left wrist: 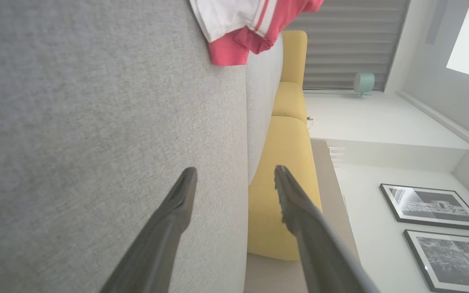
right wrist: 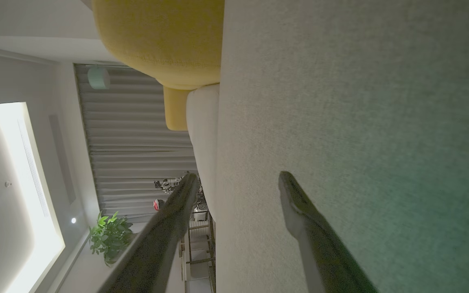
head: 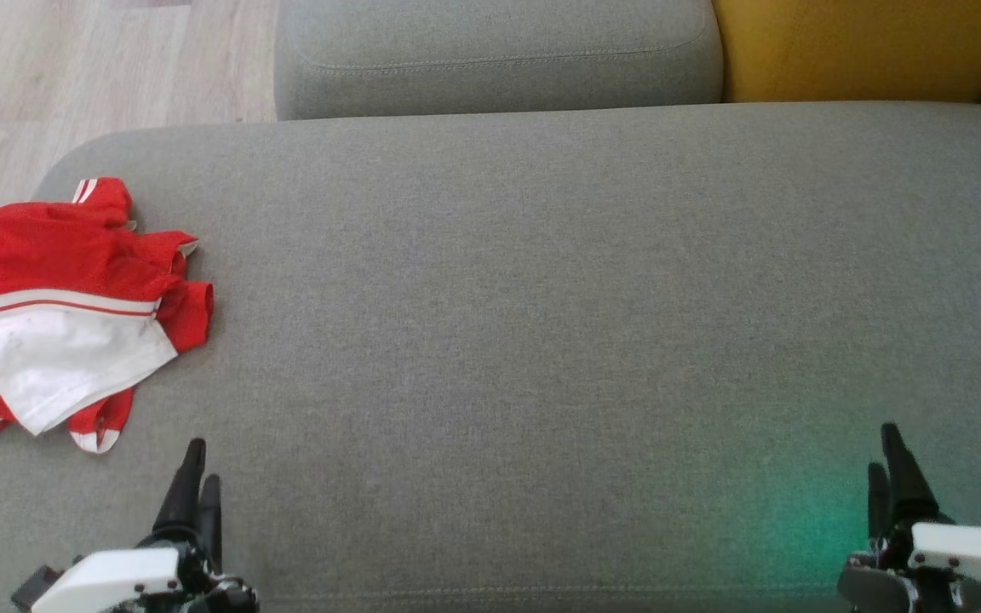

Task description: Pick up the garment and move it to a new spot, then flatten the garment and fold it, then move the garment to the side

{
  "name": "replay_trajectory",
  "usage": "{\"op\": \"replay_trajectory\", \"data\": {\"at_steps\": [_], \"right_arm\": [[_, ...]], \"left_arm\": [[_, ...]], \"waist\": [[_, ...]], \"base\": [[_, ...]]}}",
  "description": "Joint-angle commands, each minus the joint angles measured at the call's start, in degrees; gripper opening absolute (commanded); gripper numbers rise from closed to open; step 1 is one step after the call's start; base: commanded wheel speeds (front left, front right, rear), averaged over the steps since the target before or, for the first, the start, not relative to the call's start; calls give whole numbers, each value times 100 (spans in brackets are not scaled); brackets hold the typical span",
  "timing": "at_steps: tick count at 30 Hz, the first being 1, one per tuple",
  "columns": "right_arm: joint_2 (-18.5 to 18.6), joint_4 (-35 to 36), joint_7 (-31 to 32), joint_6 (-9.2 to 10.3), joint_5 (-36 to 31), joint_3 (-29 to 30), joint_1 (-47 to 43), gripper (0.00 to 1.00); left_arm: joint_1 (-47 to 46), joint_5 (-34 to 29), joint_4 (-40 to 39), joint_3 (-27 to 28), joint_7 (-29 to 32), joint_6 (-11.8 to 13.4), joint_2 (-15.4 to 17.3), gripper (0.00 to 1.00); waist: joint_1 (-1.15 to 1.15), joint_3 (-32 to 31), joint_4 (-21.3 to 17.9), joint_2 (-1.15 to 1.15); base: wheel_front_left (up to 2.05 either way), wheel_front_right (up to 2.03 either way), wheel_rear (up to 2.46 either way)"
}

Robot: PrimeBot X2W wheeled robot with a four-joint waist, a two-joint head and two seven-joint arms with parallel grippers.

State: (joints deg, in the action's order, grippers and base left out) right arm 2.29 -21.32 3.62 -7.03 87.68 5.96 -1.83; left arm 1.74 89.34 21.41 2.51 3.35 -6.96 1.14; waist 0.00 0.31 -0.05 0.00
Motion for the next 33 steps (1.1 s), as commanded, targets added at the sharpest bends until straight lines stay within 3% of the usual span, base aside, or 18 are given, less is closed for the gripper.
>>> {"op": "replay_trajectory", "data": {"at_steps": [1, 20, 33], "right_arm": [[125, 263, -72, -7, -156, -35, 302, 100], [293, 965, -379, -14, -2376, -236, 486, 100], [312, 1104, -599, -19, -3570, -374, 437, 100]], "left_arm": [[-309, -159, -250, 24, -62, -9, 91, 100], [-525, -2254, -938, -63, -363, -16, 83, 100], [-521, -3698, -1248, -474, -581, 148, 310, 100]], "waist": [[0, 3, 0, 0], [0, 20, -2, 0], [0, -14, -20, 0]], "base": [[0, 0, 0], [0, 0, 0], [0, 0, 0]]}}
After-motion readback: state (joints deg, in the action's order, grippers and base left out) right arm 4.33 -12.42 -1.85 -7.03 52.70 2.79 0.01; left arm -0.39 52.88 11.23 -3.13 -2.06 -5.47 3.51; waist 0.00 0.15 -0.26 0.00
